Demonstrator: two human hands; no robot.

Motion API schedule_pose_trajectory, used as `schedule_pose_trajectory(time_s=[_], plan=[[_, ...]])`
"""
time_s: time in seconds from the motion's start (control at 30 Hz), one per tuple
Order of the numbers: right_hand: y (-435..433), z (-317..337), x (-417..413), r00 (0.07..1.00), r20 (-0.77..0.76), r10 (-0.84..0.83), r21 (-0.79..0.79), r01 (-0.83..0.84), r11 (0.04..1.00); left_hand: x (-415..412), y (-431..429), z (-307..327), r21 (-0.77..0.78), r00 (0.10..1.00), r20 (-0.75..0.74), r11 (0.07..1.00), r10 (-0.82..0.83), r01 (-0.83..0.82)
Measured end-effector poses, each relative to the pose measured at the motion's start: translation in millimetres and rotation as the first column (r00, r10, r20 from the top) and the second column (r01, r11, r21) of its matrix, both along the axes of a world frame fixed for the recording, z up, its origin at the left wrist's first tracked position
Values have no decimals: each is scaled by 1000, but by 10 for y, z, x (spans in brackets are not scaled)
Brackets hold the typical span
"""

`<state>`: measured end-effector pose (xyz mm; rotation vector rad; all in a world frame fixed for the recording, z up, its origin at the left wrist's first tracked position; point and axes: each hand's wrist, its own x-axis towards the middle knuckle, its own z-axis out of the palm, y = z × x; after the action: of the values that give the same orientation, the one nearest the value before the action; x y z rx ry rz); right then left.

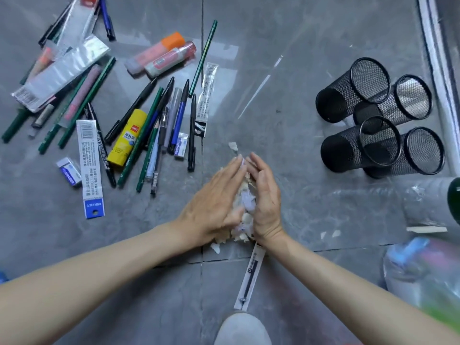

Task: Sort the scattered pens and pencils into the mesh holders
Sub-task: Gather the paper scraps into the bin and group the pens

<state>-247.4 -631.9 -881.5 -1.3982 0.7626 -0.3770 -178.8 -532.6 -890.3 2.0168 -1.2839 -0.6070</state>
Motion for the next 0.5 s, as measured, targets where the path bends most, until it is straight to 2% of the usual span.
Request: schedule_pose_trajectory(time_s=[0.1,0.2,0.27,0.33,0.43,0.47,0.5], plan=[[113,18,51,998,7,-69,50,68,996,-103,-90,22,-89,960,-131,962,246,-259],[215,67,171,984,-48,-171,71,174,982,-243,-292,74,-149,825,-284,827,489,-542],[213,136,253,962,-76,-264,186,274,944,-286,-380,124,-135,635,-429,650,642,-748],[167,236,336,922,-127,-367,393,386,834,-276,-447,186,-13,416,-607,516,677,-857],[47,422,401,869,-242,-432,635,479,606,-199,-572,365,228,-1,-840,351,542,-908],[9,486,423,860,-265,-436,681,487,546,-158,-607,451,284,-111,-873,310,475,-907],[-23,551,447,856,-277,-437,715,488,501,-115,-635,525,312,-161,-882,292,443,-904]])
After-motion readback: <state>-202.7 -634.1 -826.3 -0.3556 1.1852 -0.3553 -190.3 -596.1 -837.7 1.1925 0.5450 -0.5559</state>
